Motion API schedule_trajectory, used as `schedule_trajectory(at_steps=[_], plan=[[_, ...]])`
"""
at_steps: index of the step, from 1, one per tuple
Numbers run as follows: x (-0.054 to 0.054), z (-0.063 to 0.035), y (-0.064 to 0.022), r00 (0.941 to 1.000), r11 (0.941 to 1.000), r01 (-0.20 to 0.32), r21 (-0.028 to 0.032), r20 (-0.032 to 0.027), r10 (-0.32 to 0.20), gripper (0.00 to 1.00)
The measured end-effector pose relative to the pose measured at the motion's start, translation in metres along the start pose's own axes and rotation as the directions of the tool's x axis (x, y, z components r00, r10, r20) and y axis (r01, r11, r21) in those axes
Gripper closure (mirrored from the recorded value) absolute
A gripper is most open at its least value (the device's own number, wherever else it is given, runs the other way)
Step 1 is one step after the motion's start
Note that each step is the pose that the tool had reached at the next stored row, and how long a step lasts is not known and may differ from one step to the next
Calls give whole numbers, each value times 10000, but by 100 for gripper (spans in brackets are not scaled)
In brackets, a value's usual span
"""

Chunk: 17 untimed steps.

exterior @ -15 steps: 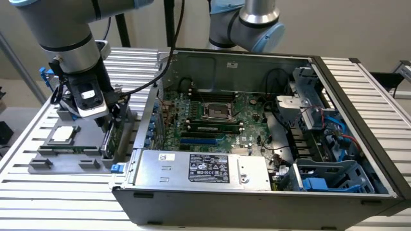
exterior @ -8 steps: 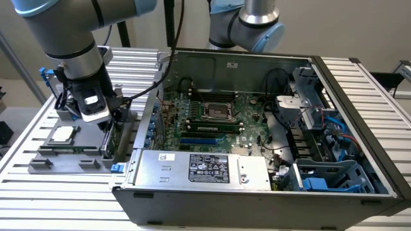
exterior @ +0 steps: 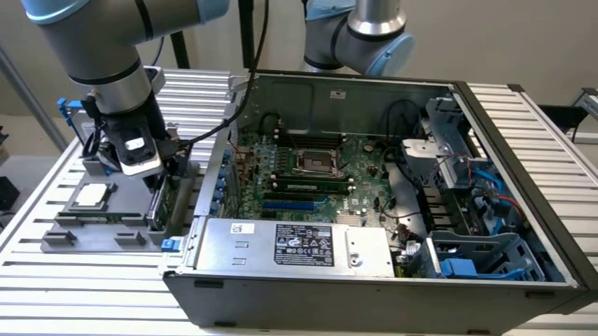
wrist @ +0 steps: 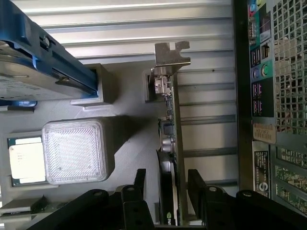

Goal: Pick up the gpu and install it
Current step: 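Pick up the gpu and move the gpu toward the slot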

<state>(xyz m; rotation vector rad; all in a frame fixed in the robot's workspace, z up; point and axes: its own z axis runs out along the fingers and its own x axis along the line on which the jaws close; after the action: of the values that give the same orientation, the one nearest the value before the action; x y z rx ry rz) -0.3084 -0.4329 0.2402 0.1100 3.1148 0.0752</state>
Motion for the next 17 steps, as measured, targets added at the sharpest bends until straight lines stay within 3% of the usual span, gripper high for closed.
schedule_trajectory(at_steps=[6, 7, 17], plan=[[2, 4, 16, 10000, 10000, 3, 2, -2, -3, 54], [2, 5, 17, 10000, 10000, 5, 2, -2, -5, 61], [-12, 29, 31, 10000, 10000, 24, 2, -2, -24, 61]])
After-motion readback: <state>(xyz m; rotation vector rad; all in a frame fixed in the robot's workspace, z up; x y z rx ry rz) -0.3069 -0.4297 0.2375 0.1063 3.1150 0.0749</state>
